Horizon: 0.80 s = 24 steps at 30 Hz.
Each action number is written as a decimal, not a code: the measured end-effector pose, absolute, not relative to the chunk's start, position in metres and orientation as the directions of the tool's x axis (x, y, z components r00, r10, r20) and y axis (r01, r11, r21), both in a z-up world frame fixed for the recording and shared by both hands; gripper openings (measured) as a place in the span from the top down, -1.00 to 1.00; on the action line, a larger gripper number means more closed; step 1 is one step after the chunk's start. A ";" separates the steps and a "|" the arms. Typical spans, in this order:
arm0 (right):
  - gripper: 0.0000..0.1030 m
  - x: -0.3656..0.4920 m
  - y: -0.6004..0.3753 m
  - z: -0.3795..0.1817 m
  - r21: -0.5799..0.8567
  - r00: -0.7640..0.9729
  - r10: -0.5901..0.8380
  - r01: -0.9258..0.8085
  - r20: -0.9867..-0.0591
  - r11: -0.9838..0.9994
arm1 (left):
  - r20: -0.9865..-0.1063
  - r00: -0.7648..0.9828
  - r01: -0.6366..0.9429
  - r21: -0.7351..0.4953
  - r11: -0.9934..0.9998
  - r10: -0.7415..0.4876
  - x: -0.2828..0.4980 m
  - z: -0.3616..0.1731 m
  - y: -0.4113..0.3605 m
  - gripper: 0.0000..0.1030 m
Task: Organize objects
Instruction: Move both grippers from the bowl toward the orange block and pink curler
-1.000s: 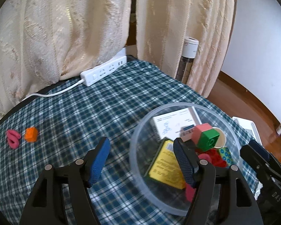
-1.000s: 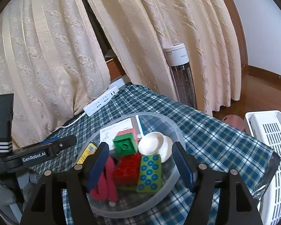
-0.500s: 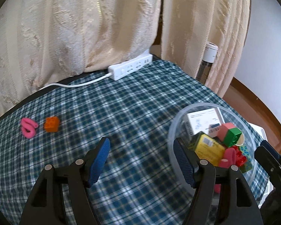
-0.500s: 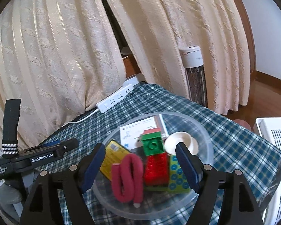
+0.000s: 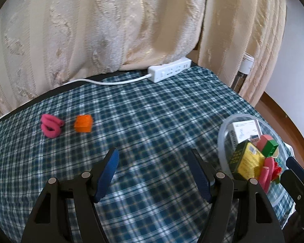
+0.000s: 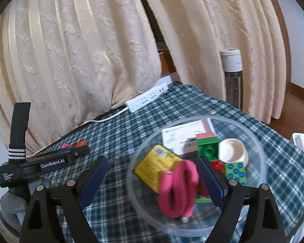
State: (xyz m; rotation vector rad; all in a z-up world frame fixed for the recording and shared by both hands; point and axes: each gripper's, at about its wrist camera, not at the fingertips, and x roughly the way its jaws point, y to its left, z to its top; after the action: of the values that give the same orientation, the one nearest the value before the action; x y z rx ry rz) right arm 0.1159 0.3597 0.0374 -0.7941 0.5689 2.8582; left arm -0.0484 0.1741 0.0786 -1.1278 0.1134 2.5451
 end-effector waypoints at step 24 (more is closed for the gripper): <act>-0.93 0.055 0.278 0.022 0.338 -0.773 -0.167 -0.065 -0.612 -0.939 | -0.764 -0.629 -0.117 -0.088 -0.989 0.142 -0.081 0.063 0.055 -0.61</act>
State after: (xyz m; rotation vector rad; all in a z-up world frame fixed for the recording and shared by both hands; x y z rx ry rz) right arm 0.0549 0.2785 0.0219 -1.0737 0.5517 2.9596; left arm -0.0806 0.0546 0.0635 -1.2769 -0.0454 2.7120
